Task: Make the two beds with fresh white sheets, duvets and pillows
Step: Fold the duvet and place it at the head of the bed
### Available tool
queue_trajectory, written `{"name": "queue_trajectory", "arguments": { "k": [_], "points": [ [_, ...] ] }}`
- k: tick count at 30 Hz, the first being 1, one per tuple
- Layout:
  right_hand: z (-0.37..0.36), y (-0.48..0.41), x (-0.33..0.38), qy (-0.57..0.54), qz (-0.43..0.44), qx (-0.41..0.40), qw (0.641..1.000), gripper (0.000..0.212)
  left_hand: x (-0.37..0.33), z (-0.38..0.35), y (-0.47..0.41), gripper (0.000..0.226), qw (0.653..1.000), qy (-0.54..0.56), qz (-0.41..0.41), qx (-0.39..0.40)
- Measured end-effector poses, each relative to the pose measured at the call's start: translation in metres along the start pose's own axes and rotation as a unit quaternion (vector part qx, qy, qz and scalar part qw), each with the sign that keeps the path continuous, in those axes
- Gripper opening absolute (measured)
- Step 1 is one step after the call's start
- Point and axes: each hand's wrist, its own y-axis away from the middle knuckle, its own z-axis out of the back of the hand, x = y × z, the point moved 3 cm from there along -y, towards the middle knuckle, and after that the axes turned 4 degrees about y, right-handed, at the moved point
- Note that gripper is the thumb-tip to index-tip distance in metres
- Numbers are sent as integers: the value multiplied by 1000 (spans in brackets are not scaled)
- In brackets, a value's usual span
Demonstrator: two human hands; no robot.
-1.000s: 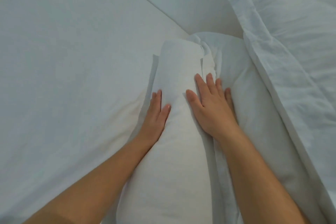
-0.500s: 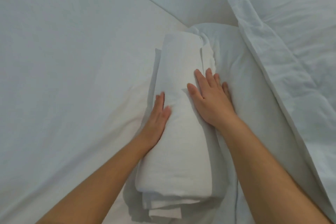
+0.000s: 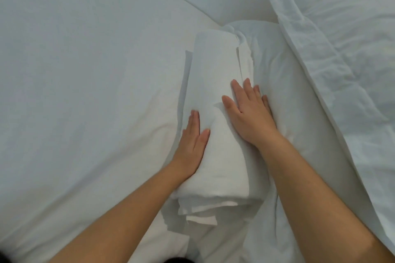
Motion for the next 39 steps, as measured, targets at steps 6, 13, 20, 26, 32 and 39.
{"name": "queue_trajectory", "arguments": {
  "k": [6,13,20,26,32,39],
  "points": [
    [-5,7,24,133,44,6,990,64,24,22,41,75,998,-29,33,37],
    [-15,-32,77,369,240,91,893,64,11,17,66,63,998,-48,46,14],
    [-23,-42,89,457,312,159,818,68,24,12,67,85,998,-34,36,30],
    [-26,-48,74,485,322,181,792,89,29,5,68,90,998,-22,36,44],
    [-21,-74,81,472,312,161,809,71,33,8,52,92,999,-8,31,35],
    [-21,-78,84,472,310,122,816,70,30,4,54,90,999,-3,25,36]
  ]
}}
